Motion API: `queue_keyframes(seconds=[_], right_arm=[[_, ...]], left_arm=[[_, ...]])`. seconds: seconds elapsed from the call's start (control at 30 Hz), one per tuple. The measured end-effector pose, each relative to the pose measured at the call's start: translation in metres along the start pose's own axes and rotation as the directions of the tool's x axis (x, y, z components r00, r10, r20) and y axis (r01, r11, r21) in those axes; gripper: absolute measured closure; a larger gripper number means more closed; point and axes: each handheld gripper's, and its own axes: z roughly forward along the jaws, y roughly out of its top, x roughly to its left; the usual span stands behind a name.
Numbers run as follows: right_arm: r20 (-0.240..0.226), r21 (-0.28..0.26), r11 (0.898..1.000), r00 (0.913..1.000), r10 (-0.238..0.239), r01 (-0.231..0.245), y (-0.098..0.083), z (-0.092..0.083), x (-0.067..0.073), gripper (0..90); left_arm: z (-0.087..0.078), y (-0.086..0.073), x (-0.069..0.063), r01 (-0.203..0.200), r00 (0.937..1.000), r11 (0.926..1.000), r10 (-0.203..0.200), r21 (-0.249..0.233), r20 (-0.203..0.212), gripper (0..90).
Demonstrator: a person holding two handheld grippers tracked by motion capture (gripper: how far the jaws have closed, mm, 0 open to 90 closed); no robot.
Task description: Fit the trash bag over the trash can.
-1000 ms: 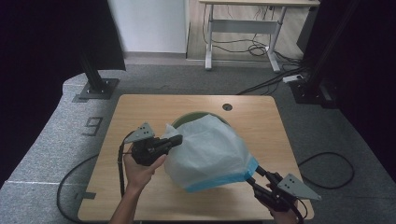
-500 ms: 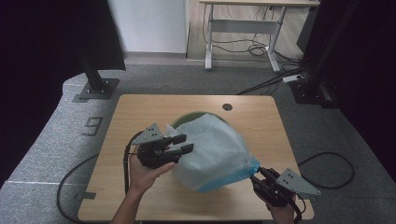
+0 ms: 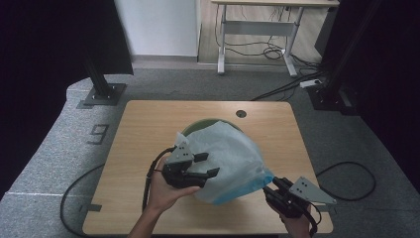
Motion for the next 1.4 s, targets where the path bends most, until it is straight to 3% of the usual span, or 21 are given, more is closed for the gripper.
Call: queue_keyframes(seconds=[0.4, 0.57, 0.67, 0.97, 1.17, 1.4], right_arm=[[-0.018, -0.009, 1.0, 0.9998, 0.012, -0.012, 0.002, -0.001, 0.001, 71.6], [-0.021, -0.01, 1.0, 0.9996, 0.016, -0.017, 0.001, -0.001, 0.001, 71.8], [-0.02, -0.01, 1.0, 0.9996, 0.019, -0.019, 0.001, -0.001, 0.0, 71.9], [-0.019, -0.007, 1.0, 0.9995, 0.027, -0.027, -0.002, -0.003, -0.001, 71.8], [-0.016, -0.01, 0.999, 0.9993, 0.034, -0.034, -0.003, -0.005, -0.003, 71.6], [-0.012, -0.008, 0.999, 0.9993, 0.037, -0.037, -0.004, -0.007, -0.005, 71.3]], left_arm=[[0.021, -0.006, -0.009, -0.018, 0.9998, 0.9979, 0.017, 0.062, 0.01, 35.7], [0.022, -0.008, -0.01, -0.023, 0.9997, 0.9975, 0.023, 0.067, 0.003, 47.8], [0.021, -0.008, -0.01, -0.016, 0.999, 0.9982, 0.014, 0.057, 0.043, 59.2], [0.019, -0.006, -0.011, -0.004, 0.9952, 0.9997, 0.002, 0.024, 0.098, 81.1], [0.017, -0.006, -0.009, 0.003, 0.9939, 0.9999, -0.004, 0.011, 0.11, 89.0], [0.011, -0.005, -0.006, 0.004, 0.9957, 0.9996, -0.001, -0.03, 0.092, 89.6]])
